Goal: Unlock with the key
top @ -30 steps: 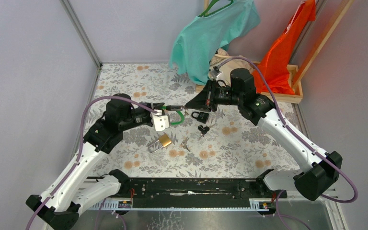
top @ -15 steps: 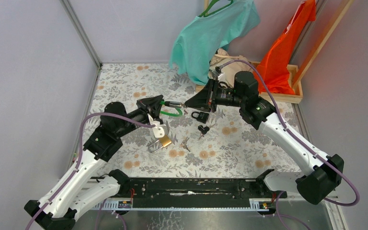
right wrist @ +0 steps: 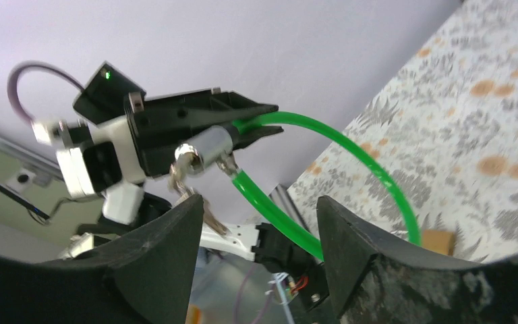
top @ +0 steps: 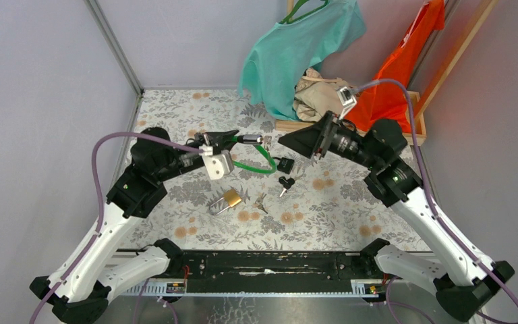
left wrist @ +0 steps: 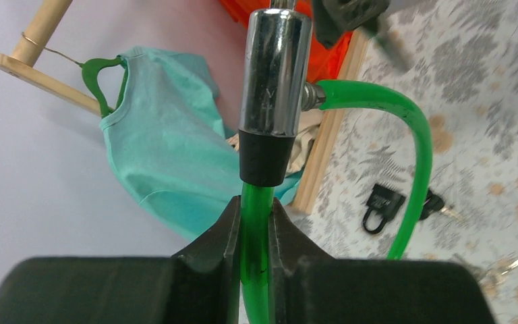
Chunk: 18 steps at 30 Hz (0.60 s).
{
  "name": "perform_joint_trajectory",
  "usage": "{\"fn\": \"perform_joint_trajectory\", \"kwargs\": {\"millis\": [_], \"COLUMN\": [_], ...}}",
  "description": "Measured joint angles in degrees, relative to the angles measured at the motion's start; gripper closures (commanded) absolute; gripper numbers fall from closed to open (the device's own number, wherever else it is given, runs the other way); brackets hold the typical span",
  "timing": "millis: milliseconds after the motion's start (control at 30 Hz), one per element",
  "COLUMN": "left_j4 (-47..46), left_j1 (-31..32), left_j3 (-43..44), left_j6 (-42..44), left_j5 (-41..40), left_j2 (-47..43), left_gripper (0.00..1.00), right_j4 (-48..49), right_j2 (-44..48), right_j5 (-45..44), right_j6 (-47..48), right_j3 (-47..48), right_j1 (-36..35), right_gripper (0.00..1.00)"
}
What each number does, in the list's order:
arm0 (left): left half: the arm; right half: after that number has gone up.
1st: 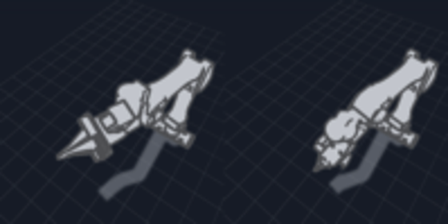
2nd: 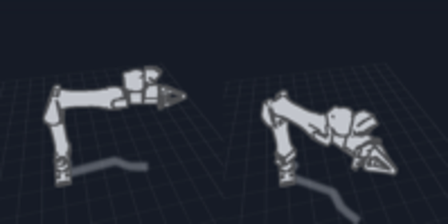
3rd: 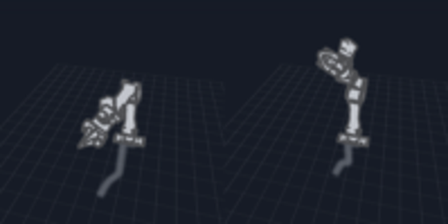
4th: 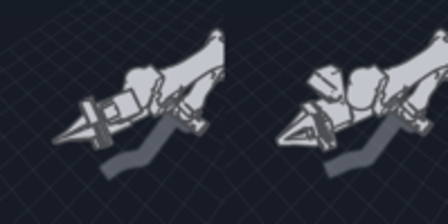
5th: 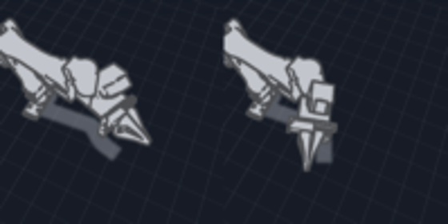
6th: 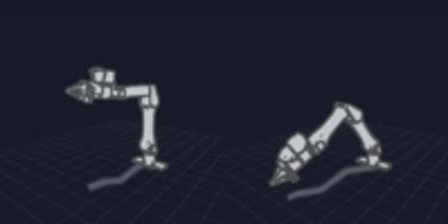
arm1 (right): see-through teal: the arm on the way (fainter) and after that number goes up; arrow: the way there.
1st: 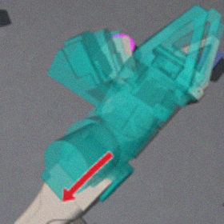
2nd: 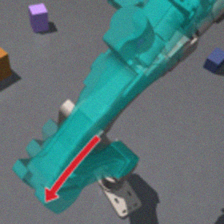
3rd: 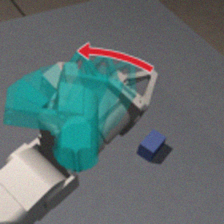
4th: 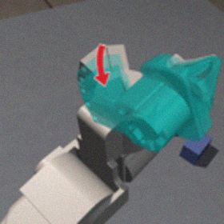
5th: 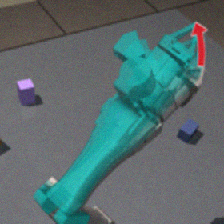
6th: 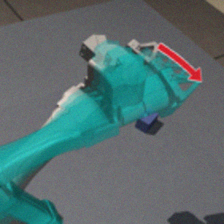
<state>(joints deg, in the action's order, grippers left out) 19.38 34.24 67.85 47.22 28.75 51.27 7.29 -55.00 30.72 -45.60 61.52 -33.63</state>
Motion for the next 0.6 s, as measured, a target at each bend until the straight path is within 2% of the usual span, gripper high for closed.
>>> {"fn": "perform_joint_trajectory", "kwargs": {"millis": [167,433,600], "left_j4": [2.38,6.93,8.0], "left_j1": [0.02,0.02,0.02], "left_j3": [5.44,6.47,6.49], "left_j6": [-6.93,-11.85,-13.6], "left_j5": [2.73,4.46,4.24], "left_j2": [2.93,5.46,6.21], "left_gripper": [1.0,1.0,1.0], "right_j4": [4.7,9.46,10.36], "right_j2": [2.29,2.19,1.29], "right_j5": [1.36,6.01,6.34], "right_j6": [7.5,14.38,18.16], "right_j3": [-4.63,-7.15,-7.04], "right_j1": [0.0,-0.55,-3.69], "right_gripper": [0.28,0.29,0.31]}}
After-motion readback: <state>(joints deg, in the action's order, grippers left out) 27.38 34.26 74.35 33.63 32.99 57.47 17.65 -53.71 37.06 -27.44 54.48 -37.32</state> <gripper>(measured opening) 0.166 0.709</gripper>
